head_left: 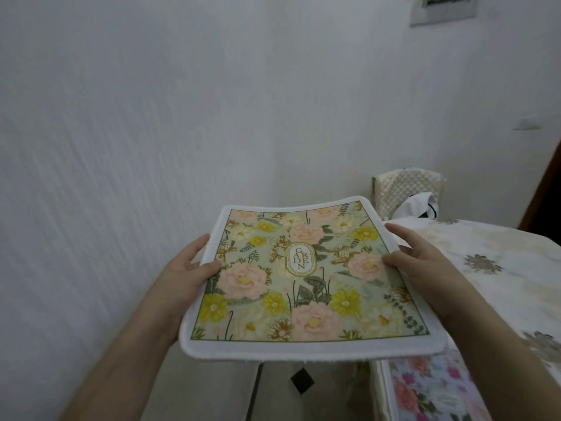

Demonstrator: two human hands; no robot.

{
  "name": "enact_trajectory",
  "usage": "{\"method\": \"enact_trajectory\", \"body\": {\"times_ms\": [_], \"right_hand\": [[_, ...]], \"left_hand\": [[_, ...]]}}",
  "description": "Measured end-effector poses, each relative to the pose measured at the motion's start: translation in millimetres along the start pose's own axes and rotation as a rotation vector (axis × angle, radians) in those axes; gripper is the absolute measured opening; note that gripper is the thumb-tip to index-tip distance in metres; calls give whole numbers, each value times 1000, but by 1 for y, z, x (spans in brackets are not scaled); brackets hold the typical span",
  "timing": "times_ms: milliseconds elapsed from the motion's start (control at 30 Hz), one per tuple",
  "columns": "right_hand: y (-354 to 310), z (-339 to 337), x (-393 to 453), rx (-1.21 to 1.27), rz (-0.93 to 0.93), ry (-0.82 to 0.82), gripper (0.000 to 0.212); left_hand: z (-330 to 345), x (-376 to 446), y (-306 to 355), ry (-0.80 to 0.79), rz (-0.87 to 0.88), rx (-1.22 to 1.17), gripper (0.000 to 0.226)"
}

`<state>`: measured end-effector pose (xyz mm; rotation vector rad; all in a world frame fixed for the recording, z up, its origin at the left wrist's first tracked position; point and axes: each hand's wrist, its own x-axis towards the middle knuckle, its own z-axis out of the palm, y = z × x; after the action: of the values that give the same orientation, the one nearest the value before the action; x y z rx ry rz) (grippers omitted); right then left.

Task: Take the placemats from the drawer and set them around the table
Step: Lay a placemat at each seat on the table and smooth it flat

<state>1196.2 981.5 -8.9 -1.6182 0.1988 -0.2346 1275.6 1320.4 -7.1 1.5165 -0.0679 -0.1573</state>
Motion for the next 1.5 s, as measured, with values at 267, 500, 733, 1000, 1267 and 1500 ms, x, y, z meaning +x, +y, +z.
{"method": "enact_trajectory", "body": {"times_ms": [267,500,733,1000,1267,1500], "right_hand": [[21,-24,75,-15,25,53,50],[36,-42,115,29,47,134,51],[58,-50,154,0,59,254,54],[84,-41,192,-4,130,410,55],[86,-46,222,-37,145,522,54],[95,-66,278,-24,146,517,52]], "left_hand": [[40,83,-8,14,-21,50,48],[65,145,-14,-52,-20,82,49],[87,221,-30,-144,-36,101,50],[104,308,-55,-289,-88,116,49],[130,362,-58,-410,-115,88,43],[156,417,-60,-413,-149,66,55]]}}
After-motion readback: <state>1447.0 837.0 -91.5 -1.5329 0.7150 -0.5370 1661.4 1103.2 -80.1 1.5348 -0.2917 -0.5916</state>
